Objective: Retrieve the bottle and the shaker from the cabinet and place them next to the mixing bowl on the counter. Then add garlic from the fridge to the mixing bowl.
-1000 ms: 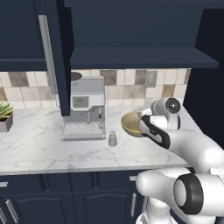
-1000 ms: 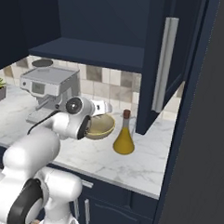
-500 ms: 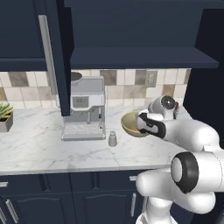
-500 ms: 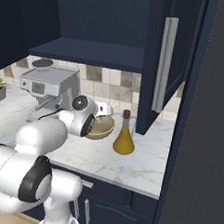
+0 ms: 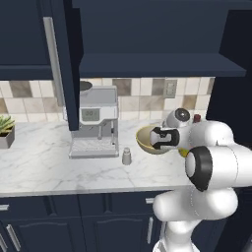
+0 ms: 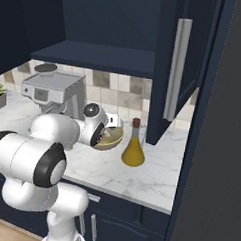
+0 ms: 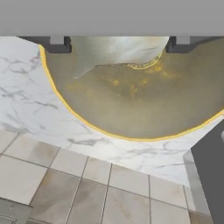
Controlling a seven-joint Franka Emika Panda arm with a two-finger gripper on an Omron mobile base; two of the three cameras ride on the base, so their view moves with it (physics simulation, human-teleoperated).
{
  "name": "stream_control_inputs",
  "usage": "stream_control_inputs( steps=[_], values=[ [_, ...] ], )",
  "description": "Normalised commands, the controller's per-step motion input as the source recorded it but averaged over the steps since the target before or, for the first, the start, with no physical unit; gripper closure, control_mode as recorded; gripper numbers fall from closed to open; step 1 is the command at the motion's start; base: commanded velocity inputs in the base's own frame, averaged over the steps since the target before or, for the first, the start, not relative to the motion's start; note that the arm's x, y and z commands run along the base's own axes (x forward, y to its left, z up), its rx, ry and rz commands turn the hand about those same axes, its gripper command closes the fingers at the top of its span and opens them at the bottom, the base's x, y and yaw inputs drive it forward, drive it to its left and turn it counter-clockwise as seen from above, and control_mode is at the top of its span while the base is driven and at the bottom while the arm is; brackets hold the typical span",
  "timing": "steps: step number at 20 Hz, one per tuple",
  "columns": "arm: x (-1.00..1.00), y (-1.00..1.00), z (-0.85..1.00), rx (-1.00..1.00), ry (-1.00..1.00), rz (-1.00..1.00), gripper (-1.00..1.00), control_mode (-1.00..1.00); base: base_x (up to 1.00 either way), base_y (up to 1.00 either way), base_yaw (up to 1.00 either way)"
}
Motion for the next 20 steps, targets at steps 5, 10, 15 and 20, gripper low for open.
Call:
stream_control_inputs(
  steps=[5, 10, 15, 20],
  values=[
    [0.25, 0.03, -0.38, 0.0, 0.06, 0.0, 1.0, -1.0, 0.0, 0.0, 0.0],
    [0.25, 0.0, -0.33, 0.0, 0.05, 0.0, 1.0, -1.0, 0.0, 0.0, 0.0],
    [0.24, 0.03, -0.3, 0.0, 0.06, 0.0, 1.0, -1.0, 0.0, 0.0, 0.0],
    [0.24, 0.16, -0.19, 0.0, 0.05, 0.0, 1.0, -1.0, 0.0, 0.0, 0.0]
  ],
)
